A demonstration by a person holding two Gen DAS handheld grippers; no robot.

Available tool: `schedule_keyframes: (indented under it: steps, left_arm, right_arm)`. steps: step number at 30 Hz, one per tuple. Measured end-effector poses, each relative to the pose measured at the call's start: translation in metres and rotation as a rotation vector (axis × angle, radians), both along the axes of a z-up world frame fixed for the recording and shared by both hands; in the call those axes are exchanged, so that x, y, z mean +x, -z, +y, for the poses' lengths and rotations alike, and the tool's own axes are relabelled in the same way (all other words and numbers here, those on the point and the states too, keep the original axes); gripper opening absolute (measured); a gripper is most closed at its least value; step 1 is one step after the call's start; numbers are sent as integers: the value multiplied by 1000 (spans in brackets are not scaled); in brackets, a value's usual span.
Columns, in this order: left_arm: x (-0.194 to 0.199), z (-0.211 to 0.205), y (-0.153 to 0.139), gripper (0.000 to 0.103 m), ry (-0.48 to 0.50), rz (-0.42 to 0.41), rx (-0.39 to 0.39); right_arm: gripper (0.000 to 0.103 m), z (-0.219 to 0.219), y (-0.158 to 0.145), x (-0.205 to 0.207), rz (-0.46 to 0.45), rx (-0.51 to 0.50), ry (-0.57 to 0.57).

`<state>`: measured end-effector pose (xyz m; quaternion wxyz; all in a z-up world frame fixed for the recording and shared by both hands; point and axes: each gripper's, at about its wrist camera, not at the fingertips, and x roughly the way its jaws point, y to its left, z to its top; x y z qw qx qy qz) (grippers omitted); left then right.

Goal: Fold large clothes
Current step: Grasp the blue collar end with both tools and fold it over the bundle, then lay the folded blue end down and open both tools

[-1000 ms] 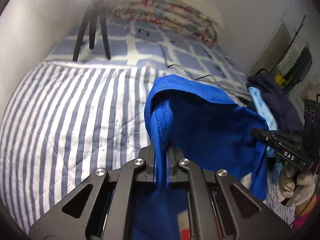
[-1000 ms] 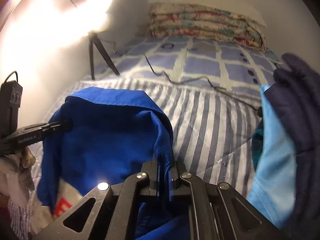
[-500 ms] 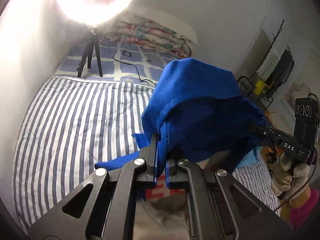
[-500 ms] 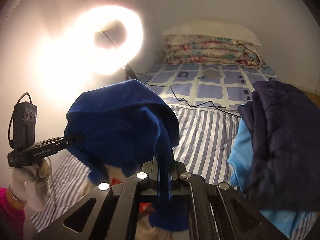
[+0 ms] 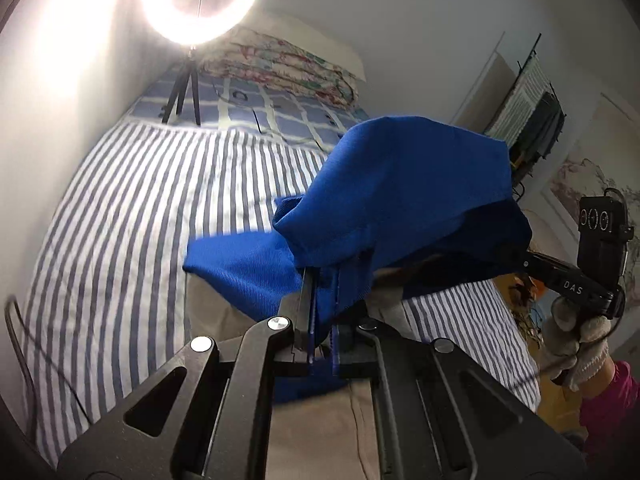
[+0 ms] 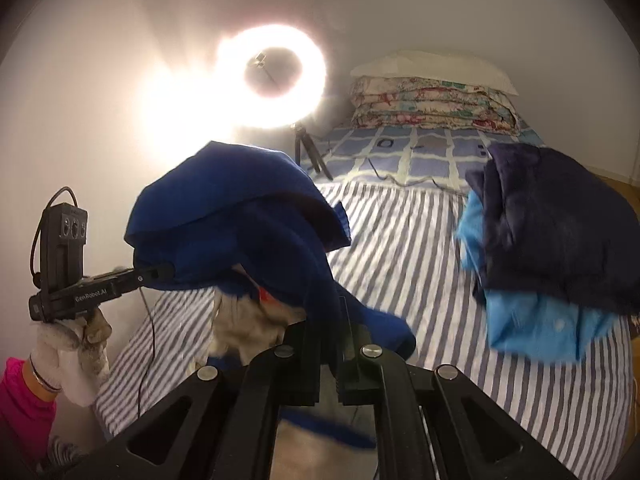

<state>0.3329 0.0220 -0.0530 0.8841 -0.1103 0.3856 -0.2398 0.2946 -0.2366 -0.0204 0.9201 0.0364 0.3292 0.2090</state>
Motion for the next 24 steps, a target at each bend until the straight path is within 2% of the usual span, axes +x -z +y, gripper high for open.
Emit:
schedule_keyframes:
  steps: [6,12,16,22,24]
  left_arm:
    - [-63,1,25,2,39,28,60]
    - [-115,5,62,2,58,93,124]
    - [-139,2,91,3,79,137,171]
    - [-160,-5,114,3,76,120,218]
    - [-169,-8,113,3,83,109,243]
  right_arm:
    - [2,-4,34,-62,22,9,-5]
    - [2,6,77,-116,43,-44,-22]
    - [2,7,105,-138,75,-66,-28]
    - [3,14,142,-155,107,-162,-44]
    - [3,14,148,-158,127,-162,-50]
